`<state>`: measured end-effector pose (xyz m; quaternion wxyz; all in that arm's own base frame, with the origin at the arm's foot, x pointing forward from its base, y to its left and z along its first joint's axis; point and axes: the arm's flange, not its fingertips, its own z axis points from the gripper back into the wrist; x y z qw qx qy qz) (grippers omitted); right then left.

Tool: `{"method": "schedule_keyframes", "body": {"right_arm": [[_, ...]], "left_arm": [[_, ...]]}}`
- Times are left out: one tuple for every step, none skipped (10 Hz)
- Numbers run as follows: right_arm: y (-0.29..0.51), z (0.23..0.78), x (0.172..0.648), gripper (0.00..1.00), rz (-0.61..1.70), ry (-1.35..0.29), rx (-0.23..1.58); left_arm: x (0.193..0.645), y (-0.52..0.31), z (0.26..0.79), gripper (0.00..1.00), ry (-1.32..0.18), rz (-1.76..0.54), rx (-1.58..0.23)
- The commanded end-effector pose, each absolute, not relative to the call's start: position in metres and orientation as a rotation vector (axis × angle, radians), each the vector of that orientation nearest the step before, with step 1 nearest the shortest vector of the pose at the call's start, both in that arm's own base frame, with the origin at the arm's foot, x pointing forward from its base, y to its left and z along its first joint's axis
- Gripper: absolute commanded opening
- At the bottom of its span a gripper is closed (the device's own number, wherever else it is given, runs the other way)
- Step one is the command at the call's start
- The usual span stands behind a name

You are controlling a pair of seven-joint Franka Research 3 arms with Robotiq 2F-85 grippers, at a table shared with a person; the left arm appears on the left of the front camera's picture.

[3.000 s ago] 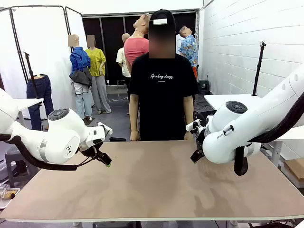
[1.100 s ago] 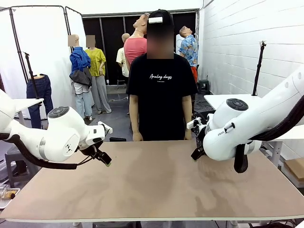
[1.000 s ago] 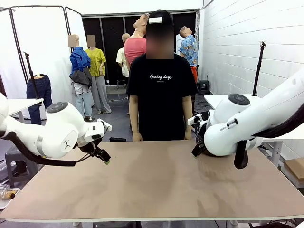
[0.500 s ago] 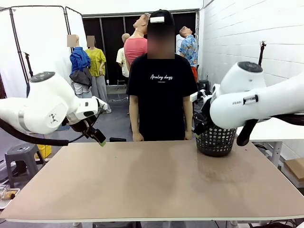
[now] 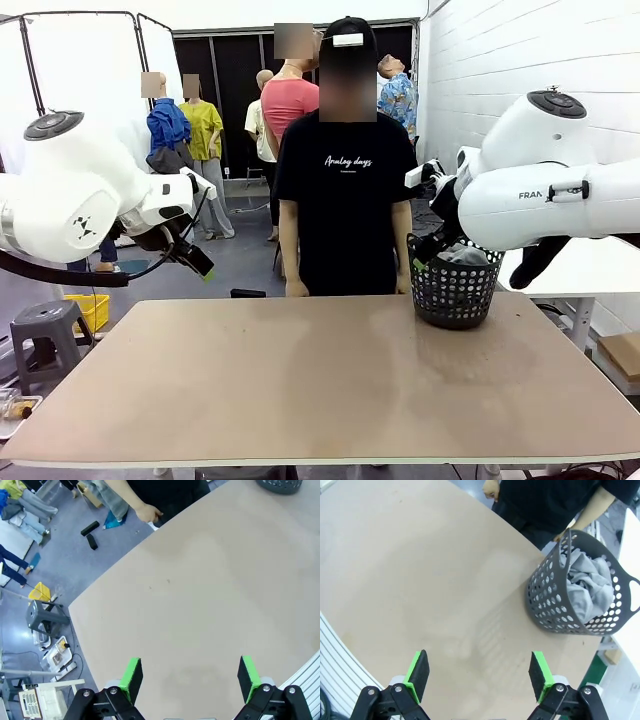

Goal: Fold the training pants.
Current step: Grab both ends of the Training pants handed by a person.

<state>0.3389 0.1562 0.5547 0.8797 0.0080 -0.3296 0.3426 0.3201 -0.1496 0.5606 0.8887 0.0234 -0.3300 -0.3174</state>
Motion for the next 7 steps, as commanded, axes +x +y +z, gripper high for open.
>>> {"method": "schedule_keyframes", "body": {"right_arm": [[0.1559, 0.556, 0.3401, 1.0, 0.709, -0.689, 0.016], [0.1559, 0.556, 0.3401, 1.0, 0.709, -0.689, 0.016], [0.1559, 0.556, 0.3401, 1.0, 0.709, -0.689, 0.016], [0.1559, 0.556, 0.3401, 1.0, 0.709, -0.689, 0.016], [0.1559, 0.556, 0.3401, 1.0, 0.709, -0.689, 0.016], [0.1559, 0.556, 0.3401, 1.0, 0.709, -0.689, 0.016], [0.1559, 0.556, 0.3401, 1.0, 0.709, -0.689, 0.016]], "left_arm": [[0.324, -0.1524, 0.5588, 1.0, -0.674, -0.666, 0.043], [0.324, -0.1524, 0.5588, 1.0, -0.674, -0.666, 0.043], [0.324, -0.1524, 0.5588, 1.0, -0.674, -0.666, 0.043], [0.324, -0.1524, 0.5588, 1.0, -0.674, -0.666, 0.043], [0.324, -0.1524, 0.5588, 1.0, -0.674, -0.666, 0.043], [0.324, -0.1524, 0.5588, 1.0, -0.674, -0.666, 0.043], [0.324, -0.1524, 0.5588, 1.0, -0.674, -0.666, 0.043]]}}
